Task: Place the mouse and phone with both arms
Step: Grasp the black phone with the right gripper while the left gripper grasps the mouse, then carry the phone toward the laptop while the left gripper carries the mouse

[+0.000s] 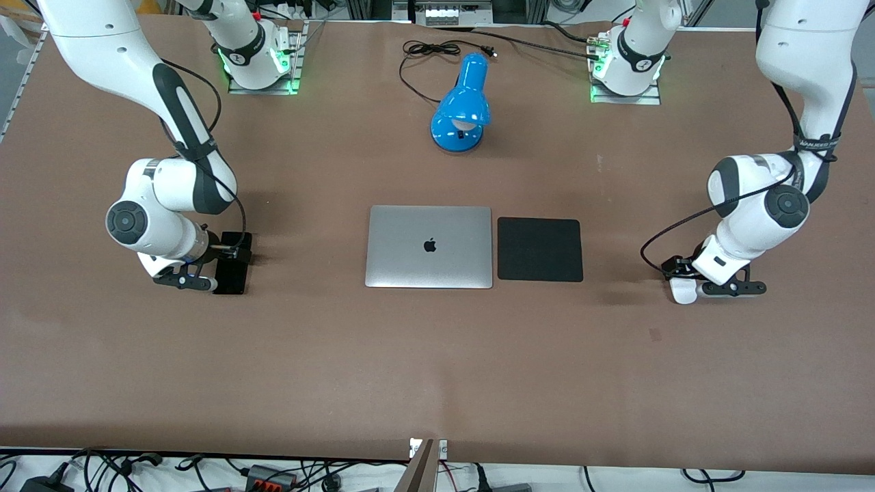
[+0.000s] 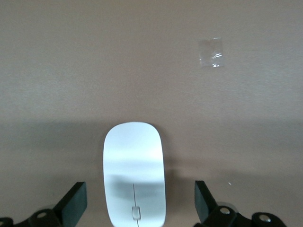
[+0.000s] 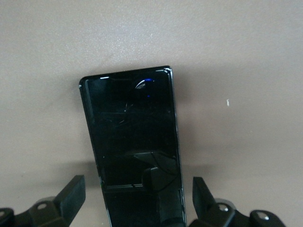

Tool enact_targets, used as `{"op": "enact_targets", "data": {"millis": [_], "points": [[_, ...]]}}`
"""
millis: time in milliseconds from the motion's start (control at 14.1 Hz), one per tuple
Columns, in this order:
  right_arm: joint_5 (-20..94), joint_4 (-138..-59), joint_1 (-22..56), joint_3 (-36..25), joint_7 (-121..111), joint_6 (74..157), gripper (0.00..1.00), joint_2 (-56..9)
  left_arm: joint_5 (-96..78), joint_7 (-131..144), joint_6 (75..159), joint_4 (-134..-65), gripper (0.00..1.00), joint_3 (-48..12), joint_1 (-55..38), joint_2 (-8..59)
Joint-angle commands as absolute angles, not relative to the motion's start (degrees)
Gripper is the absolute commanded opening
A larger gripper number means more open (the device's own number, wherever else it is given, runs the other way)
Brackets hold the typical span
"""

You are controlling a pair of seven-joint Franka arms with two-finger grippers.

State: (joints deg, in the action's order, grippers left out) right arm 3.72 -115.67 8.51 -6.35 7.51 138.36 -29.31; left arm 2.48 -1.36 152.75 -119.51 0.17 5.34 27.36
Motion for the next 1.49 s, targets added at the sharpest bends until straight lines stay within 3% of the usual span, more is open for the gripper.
{"op": "enact_targets", "data": {"millis": [0, 71, 142, 212, 354, 425, 496, 566, 779, 991, 1274, 1416], "points": [[4.0, -118.3, 9.1, -6.6, 7.8, 142.7, 1.00, -29.4, 3.5, -2.4, 158.5, -119.9, 1.00, 0.1, 6.0, 29.5], [4.0, -118.7, 8.9, -6.6, 7.7, 143.7, 1.00, -29.6, 3.5, -2.5, 159.8, -120.5, 1.00, 0.1, 6.1, 29.9], [4.0, -119.1, 8.9, -6.6, 7.6, 144.0, 1.00, -29.7, 3.4, -2.4, 160.0, -120.6, 0.92, 0.1, 6.1, 29.9], [4.0, -119.3, 8.9, -6.6, 7.6, 144.4, 1.00, -29.7, 3.5, -2.4, 160.0, -120.7, 0.83, 0.1, 6.0, 29.8], [4.0, -119.6, 8.9, -6.6, 7.6, 145.3, 1.00, -29.7, 3.4, -2.4, 159.9, -120.9, 0.54, 0.1, 6.1, 30.1], [3.9, -119.7, 8.9, -6.6, 7.6, 145.5, 0.79, -29.8, 3.4, -2.4, 159.8, -120.9, 0.44, 0.1, 6.0, 30.0], [4.0, -119.6, 9.1, -6.6, 8.2, 145.4, 0.38, -29.7, 3.4, -2.4, 159.7, -120.9, 0.36, 0.1, 6.0, 29.7], [4.0, -119.1, 9.5, -6.5, 9.1, 145.1, 0.17, -29.6, 3.5, -2.4, 159.7, -120.9, 0.31, 0.1, 6.0, 29.4], [4.0, -116.4, 13.8, -6.2, 8.6, 144.8, 0.09, -29.8, 3.5, -2.0, 158.0, -120.8, 0.31, -0.3, 5.9, 25.2], [5.1, -112.8, 21.8, -6.1, 11.8, 144.5, 0.06, -31.8, 3.5, -1.9, 141.6, -116.6, 0.31, -1.3, 5.1, 18.6], [5.1, -109.9, 27.6, -6.1, 20.9, 144.6, 0.06, -35.1, 3.4, 0.9, 109.9, -101.0, 0.31, -7.7, 5.0, 14.8], [5.1, -109.7, 28.7, -6.1, 23.1, 144.6, 0.06, -35.9, 3.4, 7.0, 106.6, -99.3, 0.31, -11.9, 4.6, 14.9]]}}
